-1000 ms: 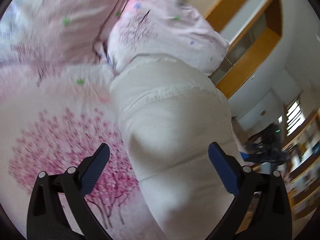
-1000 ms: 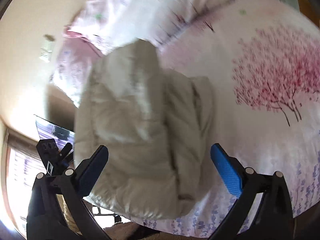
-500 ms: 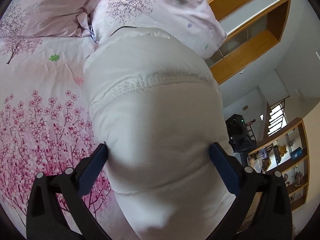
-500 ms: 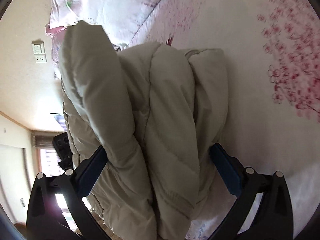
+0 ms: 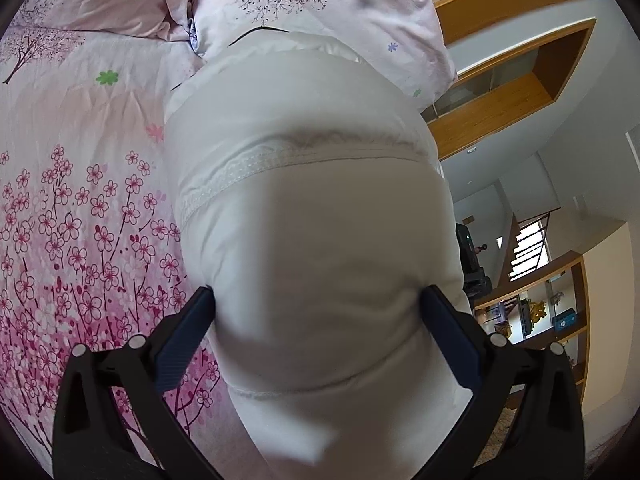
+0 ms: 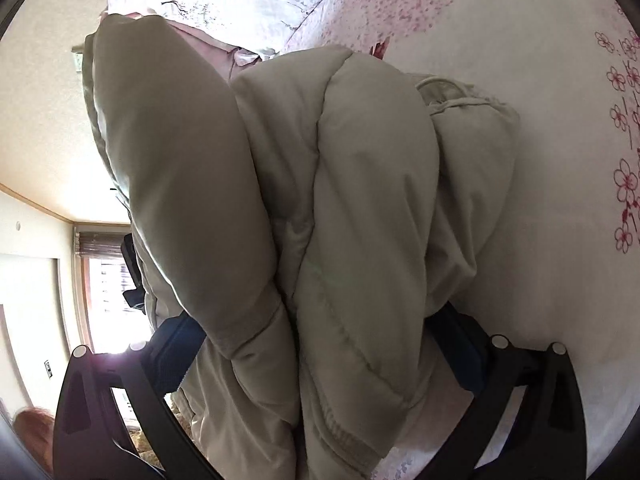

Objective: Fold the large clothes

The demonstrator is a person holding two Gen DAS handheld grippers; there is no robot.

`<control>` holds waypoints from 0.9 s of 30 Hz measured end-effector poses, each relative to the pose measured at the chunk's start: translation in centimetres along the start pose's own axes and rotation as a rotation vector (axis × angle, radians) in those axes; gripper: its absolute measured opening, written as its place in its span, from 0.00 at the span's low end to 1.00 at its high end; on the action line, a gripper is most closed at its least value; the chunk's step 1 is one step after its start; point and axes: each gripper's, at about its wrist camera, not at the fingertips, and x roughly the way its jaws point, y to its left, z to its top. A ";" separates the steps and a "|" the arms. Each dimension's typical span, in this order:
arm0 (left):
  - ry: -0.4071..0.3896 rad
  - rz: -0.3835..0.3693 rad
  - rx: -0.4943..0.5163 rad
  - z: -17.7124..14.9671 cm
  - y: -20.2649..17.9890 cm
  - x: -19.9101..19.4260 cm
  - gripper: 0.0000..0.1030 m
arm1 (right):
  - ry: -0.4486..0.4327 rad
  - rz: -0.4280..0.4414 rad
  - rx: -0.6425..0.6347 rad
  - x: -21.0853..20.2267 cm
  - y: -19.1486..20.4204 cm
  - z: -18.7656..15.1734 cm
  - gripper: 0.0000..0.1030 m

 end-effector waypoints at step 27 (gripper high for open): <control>-0.188 -0.111 0.013 1.3 1.0 -5.7 0.73 | -0.075 0.115 -0.232 2.7 8.1 -2.4 0.64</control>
